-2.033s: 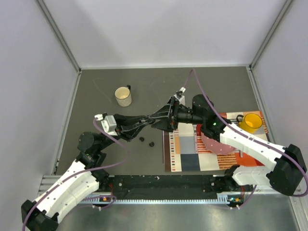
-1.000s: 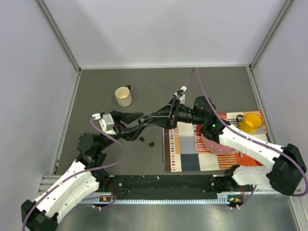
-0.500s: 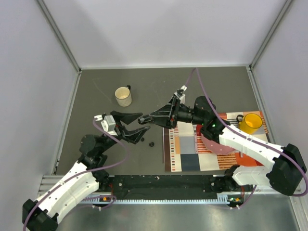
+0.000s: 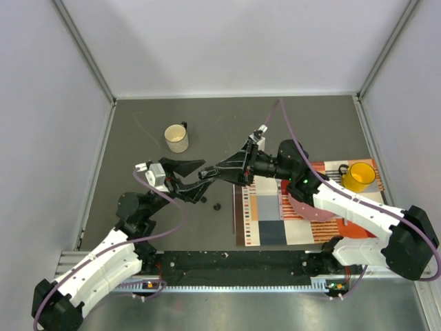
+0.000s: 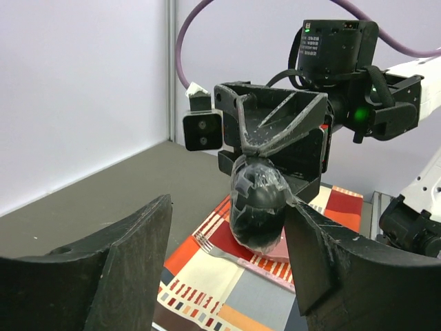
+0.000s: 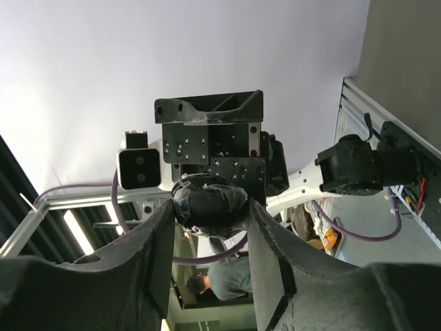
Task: Insert the wireless bluetooth earbuds into the charging case
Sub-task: Open the charging case.
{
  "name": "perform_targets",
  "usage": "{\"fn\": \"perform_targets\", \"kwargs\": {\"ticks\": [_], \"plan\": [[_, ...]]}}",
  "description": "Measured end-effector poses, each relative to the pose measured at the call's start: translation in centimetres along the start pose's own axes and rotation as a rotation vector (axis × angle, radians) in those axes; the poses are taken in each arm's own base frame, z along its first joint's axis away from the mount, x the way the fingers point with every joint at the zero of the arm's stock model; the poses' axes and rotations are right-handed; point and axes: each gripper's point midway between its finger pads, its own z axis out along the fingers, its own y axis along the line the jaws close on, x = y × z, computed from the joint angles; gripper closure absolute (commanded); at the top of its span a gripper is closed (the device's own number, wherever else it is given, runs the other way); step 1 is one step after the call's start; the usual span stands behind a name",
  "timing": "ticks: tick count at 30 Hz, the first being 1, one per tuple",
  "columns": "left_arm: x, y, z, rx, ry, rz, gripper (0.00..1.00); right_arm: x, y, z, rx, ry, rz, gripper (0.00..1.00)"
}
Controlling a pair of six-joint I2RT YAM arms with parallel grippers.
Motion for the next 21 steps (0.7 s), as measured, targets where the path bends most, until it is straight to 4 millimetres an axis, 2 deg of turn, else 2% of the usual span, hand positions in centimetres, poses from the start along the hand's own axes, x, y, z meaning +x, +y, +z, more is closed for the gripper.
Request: {"fn": "perform_targets", "kwargs": {"ticks": [11,21], "plan": [[0.74,0.10,0.32,0.002,0.017,-0.036,0.44,-0.03,-0.10,0.01,-0.001,-0.001,0.007,1.00],[0.62,0.03,0.41,0.006,0.011,-0.037,0.44,-0.07,0.00,0.03,-0.004,-0.003,0.013,1.00]]}}
